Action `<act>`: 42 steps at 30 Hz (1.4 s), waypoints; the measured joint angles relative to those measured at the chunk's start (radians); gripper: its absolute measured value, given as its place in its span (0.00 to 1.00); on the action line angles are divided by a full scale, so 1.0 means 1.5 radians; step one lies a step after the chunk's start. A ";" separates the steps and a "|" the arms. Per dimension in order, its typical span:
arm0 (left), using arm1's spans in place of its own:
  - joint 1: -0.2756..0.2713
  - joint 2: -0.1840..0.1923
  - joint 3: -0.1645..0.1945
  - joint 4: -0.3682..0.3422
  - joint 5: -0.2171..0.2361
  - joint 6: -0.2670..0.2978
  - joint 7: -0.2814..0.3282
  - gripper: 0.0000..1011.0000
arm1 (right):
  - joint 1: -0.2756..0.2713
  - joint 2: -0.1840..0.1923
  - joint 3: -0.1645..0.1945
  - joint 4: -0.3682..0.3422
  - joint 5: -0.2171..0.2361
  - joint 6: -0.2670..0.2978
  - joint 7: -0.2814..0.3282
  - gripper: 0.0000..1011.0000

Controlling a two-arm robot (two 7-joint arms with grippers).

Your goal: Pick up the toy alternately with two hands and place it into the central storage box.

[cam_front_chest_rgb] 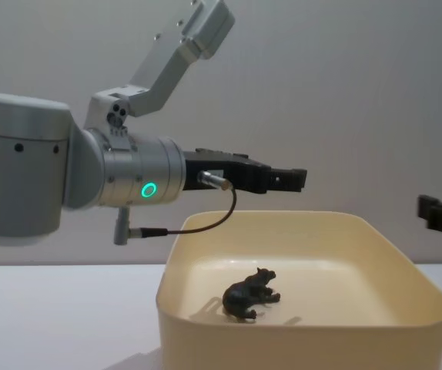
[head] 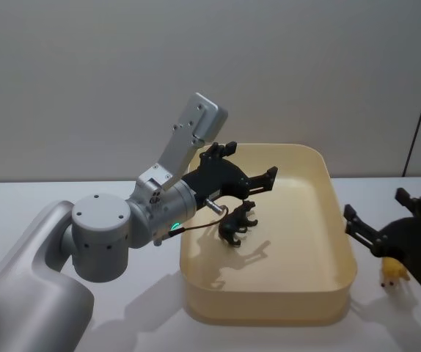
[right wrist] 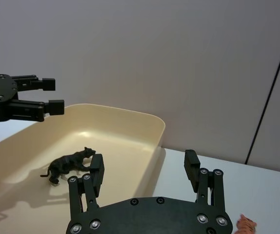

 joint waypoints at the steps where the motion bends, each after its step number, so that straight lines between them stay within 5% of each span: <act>1: 0.000 0.000 0.000 0.000 0.000 0.000 0.000 0.99 | -0.008 0.008 0.005 -0.006 0.004 0.000 -0.001 0.99; 15: 0.000 0.000 0.000 0.001 0.000 0.000 0.000 0.99 | -0.114 0.073 0.043 -0.072 0.049 0.006 -0.030 0.99; 24: 0.000 0.000 0.000 0.001 0.000 0.000 0.000 0.99 | -0.158 0.094 0.058 -0.084 0.050 0.011 -0.053 0.99; 42: 0.000 0.000 0.000 0.001 0.000 0.000 0.000 0.99 | -0.141 0.075 0.049 -0.041 0.007 0.036 -0.039 0.99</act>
